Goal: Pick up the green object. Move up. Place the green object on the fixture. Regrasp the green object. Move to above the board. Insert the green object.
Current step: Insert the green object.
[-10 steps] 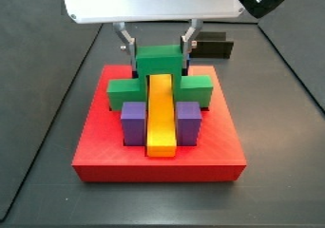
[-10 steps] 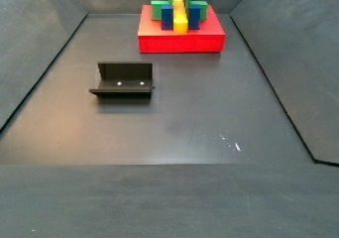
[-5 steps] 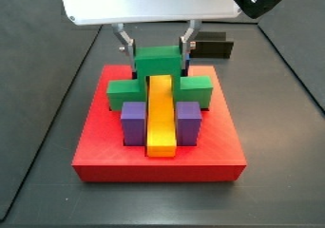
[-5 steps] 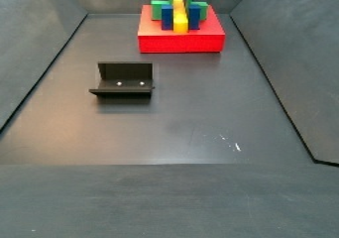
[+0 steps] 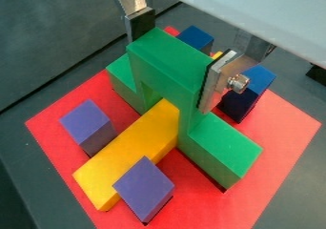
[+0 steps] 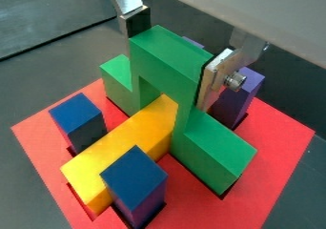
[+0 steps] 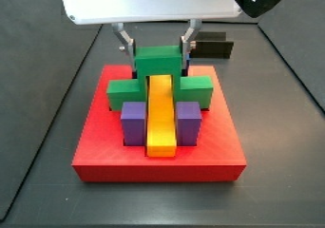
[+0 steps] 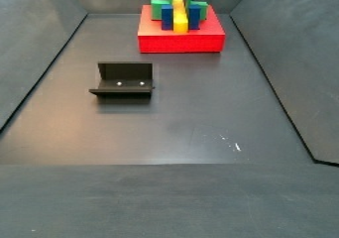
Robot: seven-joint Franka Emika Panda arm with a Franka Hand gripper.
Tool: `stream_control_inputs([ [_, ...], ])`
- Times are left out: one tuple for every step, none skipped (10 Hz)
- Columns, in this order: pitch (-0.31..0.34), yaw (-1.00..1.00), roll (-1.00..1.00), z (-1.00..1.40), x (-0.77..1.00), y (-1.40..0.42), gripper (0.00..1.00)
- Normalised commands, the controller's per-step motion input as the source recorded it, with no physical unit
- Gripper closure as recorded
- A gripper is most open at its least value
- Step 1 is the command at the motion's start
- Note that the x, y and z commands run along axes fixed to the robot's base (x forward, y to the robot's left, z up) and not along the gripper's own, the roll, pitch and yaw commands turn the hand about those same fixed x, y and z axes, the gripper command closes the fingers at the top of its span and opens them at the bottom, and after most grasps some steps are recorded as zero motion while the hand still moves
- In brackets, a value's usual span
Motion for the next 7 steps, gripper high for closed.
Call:
stream_control_inputs([
  [0.000,-0.09,-0.07,0.00,0.00,-0.01,1.00],
  [0.000,-0.09,-0.05,-0.01,0.00,-0.01,1.00],
  [0.000,-0.09,-0.03,-0.05,0.00,-0.02,1.00],
  [0.000,-0.08,-0.01,-0.08,0.00,-0.02,1.00],
  [0.000,-0.08,0.00,-0.12,0.00,-0.02,1.00],
  [0.000,-0.07,0.00,-0.12,0.00,-0.01,1.00],
  [0.000,-0.05,0.00,-0.13,0.00,0.00,1.00],
])
